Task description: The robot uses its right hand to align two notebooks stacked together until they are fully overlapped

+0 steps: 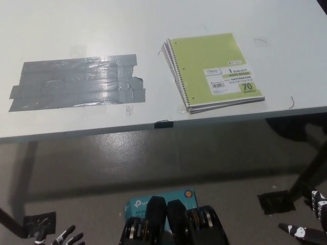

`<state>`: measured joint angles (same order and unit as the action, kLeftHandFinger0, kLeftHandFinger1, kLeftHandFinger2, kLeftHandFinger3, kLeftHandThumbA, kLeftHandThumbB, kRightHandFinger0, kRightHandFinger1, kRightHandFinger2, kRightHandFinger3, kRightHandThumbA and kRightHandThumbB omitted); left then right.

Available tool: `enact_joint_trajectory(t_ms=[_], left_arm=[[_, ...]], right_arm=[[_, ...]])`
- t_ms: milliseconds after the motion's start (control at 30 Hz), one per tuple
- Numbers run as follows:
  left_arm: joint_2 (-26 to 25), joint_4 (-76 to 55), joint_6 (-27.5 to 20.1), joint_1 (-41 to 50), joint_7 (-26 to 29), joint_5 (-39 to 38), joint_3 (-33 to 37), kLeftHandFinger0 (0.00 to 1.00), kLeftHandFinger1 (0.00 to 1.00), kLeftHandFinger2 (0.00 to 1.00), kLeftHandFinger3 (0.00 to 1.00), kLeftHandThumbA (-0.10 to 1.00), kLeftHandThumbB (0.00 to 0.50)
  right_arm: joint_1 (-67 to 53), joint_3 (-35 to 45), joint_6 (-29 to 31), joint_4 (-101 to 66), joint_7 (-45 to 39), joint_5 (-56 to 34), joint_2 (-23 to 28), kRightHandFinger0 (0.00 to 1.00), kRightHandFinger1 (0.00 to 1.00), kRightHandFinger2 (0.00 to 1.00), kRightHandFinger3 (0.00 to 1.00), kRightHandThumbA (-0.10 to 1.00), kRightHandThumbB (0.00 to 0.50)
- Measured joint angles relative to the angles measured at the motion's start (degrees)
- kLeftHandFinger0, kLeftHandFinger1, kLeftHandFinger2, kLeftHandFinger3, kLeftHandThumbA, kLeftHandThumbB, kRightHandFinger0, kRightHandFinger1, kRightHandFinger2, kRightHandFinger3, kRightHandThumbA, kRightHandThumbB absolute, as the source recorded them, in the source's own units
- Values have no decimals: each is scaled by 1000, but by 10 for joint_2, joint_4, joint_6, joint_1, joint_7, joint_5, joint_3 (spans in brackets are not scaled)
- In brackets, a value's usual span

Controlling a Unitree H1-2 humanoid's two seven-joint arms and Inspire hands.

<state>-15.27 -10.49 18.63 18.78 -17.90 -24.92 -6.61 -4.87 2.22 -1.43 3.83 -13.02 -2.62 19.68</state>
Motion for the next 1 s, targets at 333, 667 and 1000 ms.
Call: enact_joint_trajectory(t_ms=[333, 667, 1000], left_arm=[[25, -2, -14, 33, 0, -14, -20, 1000, 1000, 1000, 1000, 1000, 500], [87, -4, -15, 16, 11, -66, -93, 1000, 1000, 1000, 1000, 1000, 500], [127, -9, -11, 8, 33, -119, -145, 1000, 1000, 1000, 1000, 1000, 500]], right_arm=[[-43, 19, 6, -11, 2, 4, 0, 1000, 1000, 1000, 1000, 1000, 445], [-33, 88, 5, -11, 36, -6, -29, 1000, 1000, 1000, 1000, 1000, 454], [-31, 132, -18, -19, 65, -15, -55, 1000, 1000, 1000, 1000, 1000, 295]])
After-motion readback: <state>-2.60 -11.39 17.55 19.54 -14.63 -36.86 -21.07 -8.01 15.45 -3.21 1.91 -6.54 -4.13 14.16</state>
